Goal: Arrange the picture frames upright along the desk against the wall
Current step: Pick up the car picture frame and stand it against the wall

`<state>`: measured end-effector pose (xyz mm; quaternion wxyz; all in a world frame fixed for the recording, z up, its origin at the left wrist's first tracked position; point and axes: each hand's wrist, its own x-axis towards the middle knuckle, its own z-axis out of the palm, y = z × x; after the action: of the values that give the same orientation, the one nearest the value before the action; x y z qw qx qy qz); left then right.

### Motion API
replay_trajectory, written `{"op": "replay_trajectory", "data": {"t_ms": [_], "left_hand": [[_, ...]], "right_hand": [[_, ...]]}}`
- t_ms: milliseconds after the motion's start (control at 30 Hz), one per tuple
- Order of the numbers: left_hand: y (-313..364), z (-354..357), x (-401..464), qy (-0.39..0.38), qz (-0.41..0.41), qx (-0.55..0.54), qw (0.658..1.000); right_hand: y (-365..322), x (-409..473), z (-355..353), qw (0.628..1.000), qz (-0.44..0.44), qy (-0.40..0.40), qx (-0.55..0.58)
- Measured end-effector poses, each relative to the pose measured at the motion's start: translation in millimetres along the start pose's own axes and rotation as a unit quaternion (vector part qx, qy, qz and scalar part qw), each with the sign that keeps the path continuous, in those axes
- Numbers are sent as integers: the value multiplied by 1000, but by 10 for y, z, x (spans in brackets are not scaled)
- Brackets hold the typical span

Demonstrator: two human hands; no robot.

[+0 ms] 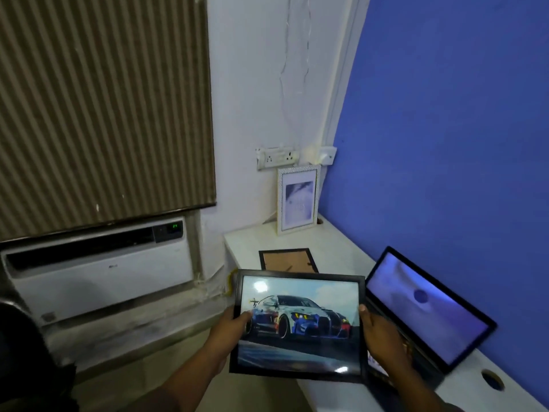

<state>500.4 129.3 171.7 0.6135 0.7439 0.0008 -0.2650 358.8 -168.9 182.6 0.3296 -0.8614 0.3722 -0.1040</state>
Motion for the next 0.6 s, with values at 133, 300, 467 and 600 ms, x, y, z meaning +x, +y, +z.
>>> {"op": "replay_trajectory", "data": {"t_ms": [133,300,467,600], "left_hand": [[451,-111,545,-19,52,9,998],[982,-1,1317,-40,98,20,994],[1446,231,2005,-61,126,36,990],[1815,425,2646,-45,134,45,989]], "right_hand": [[-321,436,-11,1000,-4,-5,11],[-561,1121,-45,1000,24,2,14],[-738,1869,-87,999,27,22,40],[-834,2429,-136,997,29,35,70]]}}
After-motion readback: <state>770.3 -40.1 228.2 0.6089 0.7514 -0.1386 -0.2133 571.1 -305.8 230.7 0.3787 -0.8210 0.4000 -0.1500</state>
